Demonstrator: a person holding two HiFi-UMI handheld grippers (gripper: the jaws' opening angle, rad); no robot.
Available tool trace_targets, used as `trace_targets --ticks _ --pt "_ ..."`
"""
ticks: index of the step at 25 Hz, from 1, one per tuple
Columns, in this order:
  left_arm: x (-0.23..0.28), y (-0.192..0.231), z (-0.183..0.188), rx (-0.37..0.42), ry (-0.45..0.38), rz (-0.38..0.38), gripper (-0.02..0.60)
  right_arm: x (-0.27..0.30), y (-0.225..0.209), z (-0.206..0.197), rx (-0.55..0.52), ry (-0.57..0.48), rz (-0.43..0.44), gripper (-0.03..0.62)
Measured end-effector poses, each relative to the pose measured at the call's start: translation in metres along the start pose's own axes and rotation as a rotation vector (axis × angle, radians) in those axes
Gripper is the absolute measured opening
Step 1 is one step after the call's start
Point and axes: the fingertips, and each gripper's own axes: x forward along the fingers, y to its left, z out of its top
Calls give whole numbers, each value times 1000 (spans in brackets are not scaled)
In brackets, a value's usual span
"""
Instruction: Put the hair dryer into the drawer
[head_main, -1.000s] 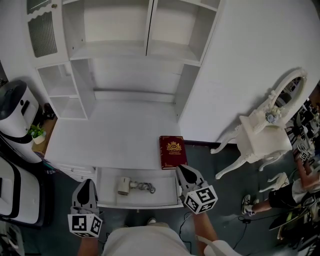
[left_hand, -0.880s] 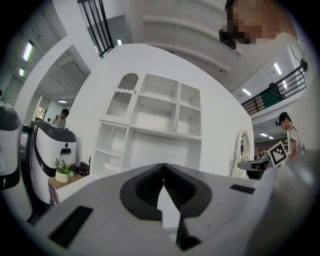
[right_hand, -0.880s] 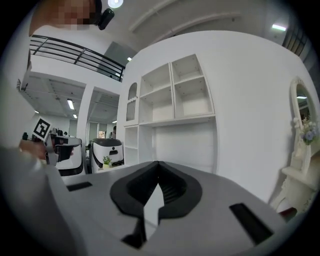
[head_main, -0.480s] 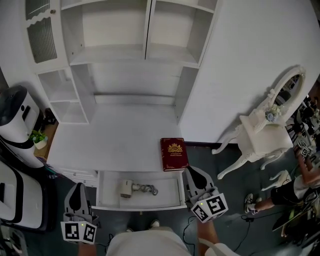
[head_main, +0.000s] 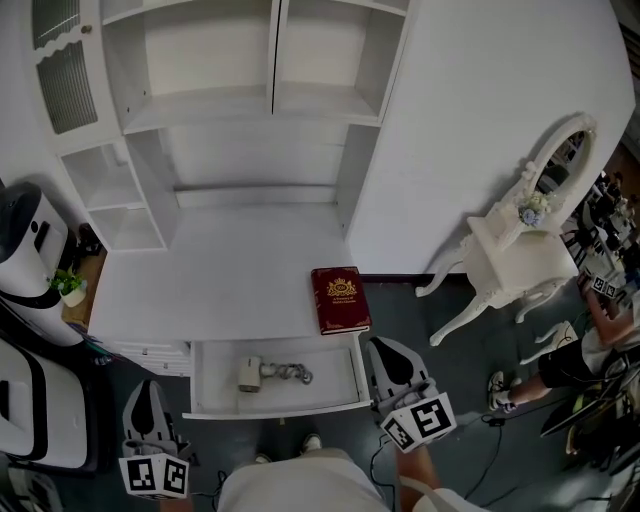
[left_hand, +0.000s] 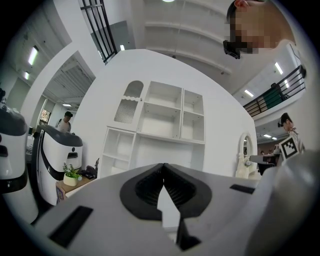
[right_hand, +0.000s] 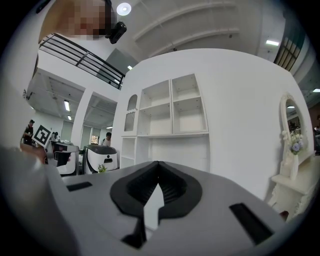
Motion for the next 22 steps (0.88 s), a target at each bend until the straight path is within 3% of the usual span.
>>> trace_targets --ticks 22 --pt "-2 -12 -14 -15 38 -81 15 -9 20 -7 13 29 -4 11"
